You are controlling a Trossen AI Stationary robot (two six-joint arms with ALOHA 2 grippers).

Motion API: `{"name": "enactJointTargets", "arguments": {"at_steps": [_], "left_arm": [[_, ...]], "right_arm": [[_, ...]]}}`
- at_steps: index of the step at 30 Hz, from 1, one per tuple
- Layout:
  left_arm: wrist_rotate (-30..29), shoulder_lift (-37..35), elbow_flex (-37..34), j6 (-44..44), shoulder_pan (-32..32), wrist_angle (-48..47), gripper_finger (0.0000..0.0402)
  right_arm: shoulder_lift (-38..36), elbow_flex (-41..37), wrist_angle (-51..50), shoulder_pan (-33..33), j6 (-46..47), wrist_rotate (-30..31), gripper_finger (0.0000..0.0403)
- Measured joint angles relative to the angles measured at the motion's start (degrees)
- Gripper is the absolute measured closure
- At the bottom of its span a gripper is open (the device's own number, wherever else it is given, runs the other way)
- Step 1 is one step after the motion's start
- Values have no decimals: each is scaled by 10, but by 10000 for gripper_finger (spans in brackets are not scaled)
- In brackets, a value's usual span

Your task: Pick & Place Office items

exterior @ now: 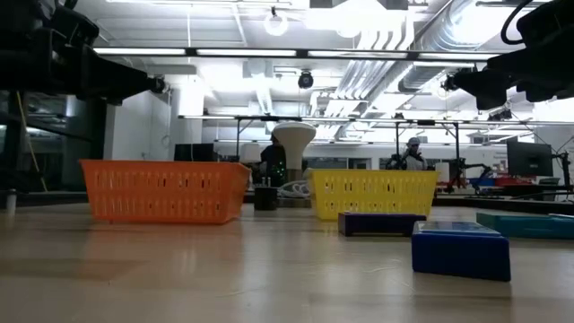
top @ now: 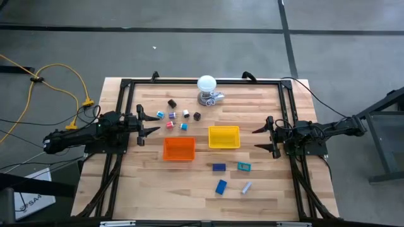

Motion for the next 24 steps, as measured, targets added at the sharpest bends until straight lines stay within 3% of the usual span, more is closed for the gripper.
{"name": "enactJointTargets", "arguments": {"at_steps": [6, 12, 18, 24], "left_arm": [[-2, 0, 0, 2, 0, 0, 230], [-91, 0, 0, 2, 0, 0, 230], [-91, 0, 0, 1, -4, 6, 230], [-90, 0, 2, -33, -7, 76, 230]], "right_arm": [[0, 0, 0, 0, 0, 0, 140], [0, 0, 0, 0, 0, 0, 140], [0, 0, 0, 0, 0, 0, 140], [0, 0, 0, 0, 0, 0, 140]]}}
